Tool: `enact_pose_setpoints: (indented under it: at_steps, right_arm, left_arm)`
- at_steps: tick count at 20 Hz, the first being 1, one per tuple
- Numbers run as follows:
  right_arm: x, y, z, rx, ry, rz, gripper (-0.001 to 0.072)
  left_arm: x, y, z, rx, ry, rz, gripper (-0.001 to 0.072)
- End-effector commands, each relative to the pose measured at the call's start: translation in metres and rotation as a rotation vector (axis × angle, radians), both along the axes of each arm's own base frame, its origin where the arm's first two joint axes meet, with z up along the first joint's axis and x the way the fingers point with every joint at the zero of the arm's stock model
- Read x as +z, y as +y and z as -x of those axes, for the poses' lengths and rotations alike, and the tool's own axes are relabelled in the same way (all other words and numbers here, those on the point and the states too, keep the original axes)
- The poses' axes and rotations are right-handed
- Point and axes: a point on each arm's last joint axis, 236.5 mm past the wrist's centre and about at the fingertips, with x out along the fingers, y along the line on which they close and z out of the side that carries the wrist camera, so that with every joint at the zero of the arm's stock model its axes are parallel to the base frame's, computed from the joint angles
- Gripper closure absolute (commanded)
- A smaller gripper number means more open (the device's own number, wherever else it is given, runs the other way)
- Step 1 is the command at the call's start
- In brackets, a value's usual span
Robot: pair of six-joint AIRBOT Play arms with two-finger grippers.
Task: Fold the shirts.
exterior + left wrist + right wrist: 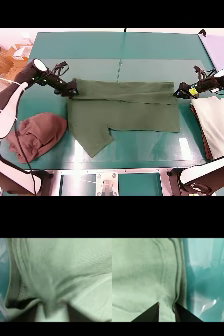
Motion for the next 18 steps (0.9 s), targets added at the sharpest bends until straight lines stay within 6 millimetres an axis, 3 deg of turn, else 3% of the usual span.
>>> enact_pose_setpoints:
  at_steps: [1,2,3,4,7,10,11,12,13,15,18]
  right_arm:
    - [0.013,-0.014,0.025,-0.048,0.114,0.030,0.0531]
    - [0.020,-0.019,0.035,-0.073,0.141,0.041,0.0615]
    - [0.028,-0.022,0.047,-0.103,0.160,0.051,0.0687]
    - [0.035,-0.025,0.061,-0.127,0.170,0.064,0.0696]
    - [0.049,-0.016,0.122,-0.193,0.192,0.068,0.0697]
    - [0.043,-0.003,0.188,-0.371,0.185,0.063,0.0697]
    - [0.036,0.007,0.209,-0.433,0.184,0.058,0.0696]
    - [0.029,0.017,0.227,-0.469,0.185,0.051,0.0695]
    - [0.020,0.029,0.240,-0.497,0.180,0.046,0.0671]
    - [0.000,0.048,0.249,-0.558,0.145,0.007,0.0297]
    - [-0.020,0.073,0.231,-0.666,0.077,-0.136,0.0273]
  left_arm:
    - [0.017,-0.006,0.023,-0.026,0.114,0.030,0.0186]
    - [0.025,-0.004,0.036,-0.052,0.166,0.035,0.0306]
    - [0.033,0.000,0.048,-0.072,0.196,0.036,0.0530]
    - [0.039,0.005,0.061,-0.091,0.224,0.024,0.0668]
    - [0.053,0.027,0.099,-0.076,0.200,-0.083,0.0680]
    - [0.052,0.029,0.160,0.024,0.164,-0.095,0.0679]
    - [0.048,0.026,0.182,0.060,0.163,-0.079,0.0620]
    - [0.042,0.025,0.201,0.097,0.163,-0.071,0.0248]
    - [0.034,0.023,0.216,0.161,0.161,-0.057,0.0020]
    - [0.015,0.012,0.233,0.236,0.141,0.007,0.0053]
    - [-0.020,-0.012,0.257,0.300,0.207,0.134,0.0054]
